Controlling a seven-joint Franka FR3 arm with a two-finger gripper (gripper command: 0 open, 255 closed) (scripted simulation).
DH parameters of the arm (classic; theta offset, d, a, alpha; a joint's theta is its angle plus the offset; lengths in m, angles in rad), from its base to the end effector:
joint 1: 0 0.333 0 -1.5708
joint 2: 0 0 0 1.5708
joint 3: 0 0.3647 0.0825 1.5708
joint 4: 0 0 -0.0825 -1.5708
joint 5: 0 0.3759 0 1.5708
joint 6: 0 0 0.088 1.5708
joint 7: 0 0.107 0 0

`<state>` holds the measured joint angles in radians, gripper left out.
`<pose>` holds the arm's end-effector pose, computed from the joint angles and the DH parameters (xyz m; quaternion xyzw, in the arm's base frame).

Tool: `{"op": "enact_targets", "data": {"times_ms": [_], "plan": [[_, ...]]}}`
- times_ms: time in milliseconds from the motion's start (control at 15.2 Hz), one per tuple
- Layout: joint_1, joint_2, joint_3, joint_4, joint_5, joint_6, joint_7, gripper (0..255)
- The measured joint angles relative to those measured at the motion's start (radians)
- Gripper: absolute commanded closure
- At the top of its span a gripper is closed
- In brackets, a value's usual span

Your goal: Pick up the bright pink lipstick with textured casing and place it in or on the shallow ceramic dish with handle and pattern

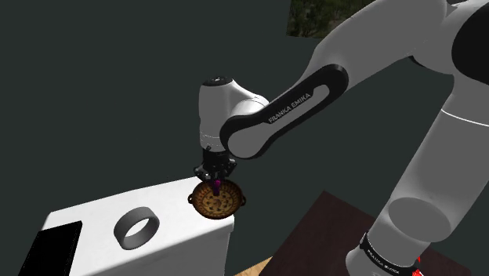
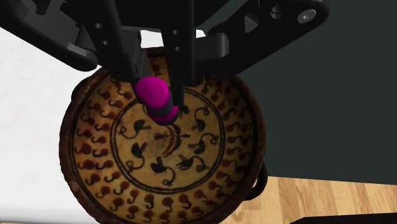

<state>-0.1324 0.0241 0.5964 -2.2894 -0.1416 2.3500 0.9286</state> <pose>0.4625 0.2281 0.4007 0.9820 -0.1825 0.0444 0.0210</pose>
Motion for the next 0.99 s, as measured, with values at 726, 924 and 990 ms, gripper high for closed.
{"op": "enact_targets", "data": {"times_ms": [726, 924, 990], "plan": [[0.0, 0.001, 0.0, -0.001, -0.001, 0.003, 0.0, 0], [0.0, -0.051, 0.001, 0.02, 0.044, -0.058, -0.033, 0], [0.001, -0.072, 0.001, 0.036, 0.062, -0.09, -0.045, 0]]}}
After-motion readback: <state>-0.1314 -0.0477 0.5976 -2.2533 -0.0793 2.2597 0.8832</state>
